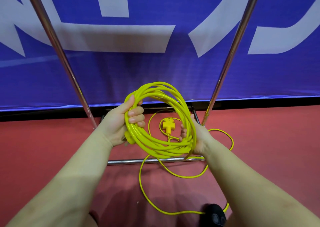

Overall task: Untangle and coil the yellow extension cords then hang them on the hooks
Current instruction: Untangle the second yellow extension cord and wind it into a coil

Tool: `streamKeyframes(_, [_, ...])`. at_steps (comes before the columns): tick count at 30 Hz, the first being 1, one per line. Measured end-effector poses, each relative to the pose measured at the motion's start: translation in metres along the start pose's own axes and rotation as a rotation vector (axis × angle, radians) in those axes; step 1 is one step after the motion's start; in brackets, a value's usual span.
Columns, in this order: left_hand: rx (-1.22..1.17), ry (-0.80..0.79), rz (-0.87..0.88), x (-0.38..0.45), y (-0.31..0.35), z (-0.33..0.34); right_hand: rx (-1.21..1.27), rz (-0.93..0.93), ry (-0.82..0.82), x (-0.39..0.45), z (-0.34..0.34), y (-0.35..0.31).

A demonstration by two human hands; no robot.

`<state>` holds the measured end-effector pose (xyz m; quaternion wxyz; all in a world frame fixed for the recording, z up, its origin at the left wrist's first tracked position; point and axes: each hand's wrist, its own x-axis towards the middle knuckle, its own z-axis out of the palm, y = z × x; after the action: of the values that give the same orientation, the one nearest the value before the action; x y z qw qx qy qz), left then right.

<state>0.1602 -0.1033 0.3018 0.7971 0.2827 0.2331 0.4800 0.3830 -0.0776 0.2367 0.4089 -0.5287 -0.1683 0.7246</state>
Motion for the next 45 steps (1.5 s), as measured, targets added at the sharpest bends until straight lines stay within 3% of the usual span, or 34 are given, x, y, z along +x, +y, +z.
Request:
streamKeyframes(7, [0.039, 0.041, 0.030, 0.002, 0.000, 0.002, 0.007, -0.116, 0.064, -0.004, 0.002, -0.008])
streamKeyframes(11, [0.084, 0.146, 0.037, 0.002, -0.002, 0.009, -0.044, -0.136, 0.109, -0.005, 0.002, -0.006])
streamKeyframes(16, [0.033, 0.165, 0.042, 0.001, -0.003, 0.015, -0.241, -0.120, 0.081, -0.010, 0.003, -0.007])
streamKeyframes(20, [0.047, 0.207, 0.064, 0.001, -0.001, 0.015, -0.606, -0.300, 0.243, -0.012, 0.007, -0.008])
streamKeyframes(22, [0.040, 0.257, 0.080, 0.002, 0.000, 0.012, -0.682, -0.450, 0.145, -0.020, 0.013, -0.008])
streamKeyframes(26, [0.018, 0.346, 0.161, 0.005, 0.003, 0.004, -0.950, -0.559, -0.088, -0.035, 0.014, -0.003])
streamKeyframes(28, [0.038, 0.378, 0.196, 0.005, 0.005, 0.000, -1.157, -0.491, -0.122, -0.028, 0.005, 0.001])
streamKeyframes(31, [0.029, 0.439, 0.245, 0.005, 0.008, -0.005, -1.574, -0.229, -0.100, -0.020, -0.013, 0.007])
streamKeyframes(33, [0.038, 0.476, 0.272, 0.005, 0.009, -0.009, -1.695, -0.151, -0.108, -0.013, -0.024, 0.011])
streamKeyframes(35, [0.073, 0.511, 0.287, 0.006, 0.008, -0.011, -1.639, -0.236, -0.012, -0.007, -0.028, 0.010])
streamKeyframes(40, [0.226, 0.581, 0.260, 0.011, -0.004, -0.011, -1.172, -0.582, 0.181, -0.018, -0.010, -0.005])
streamKeyframes(45, [0.529, 0.519, 0.185, 0.014, -0.027, -0.003, -1.514, -0.523, 0.094, -0.049, 0.014, -0.007])
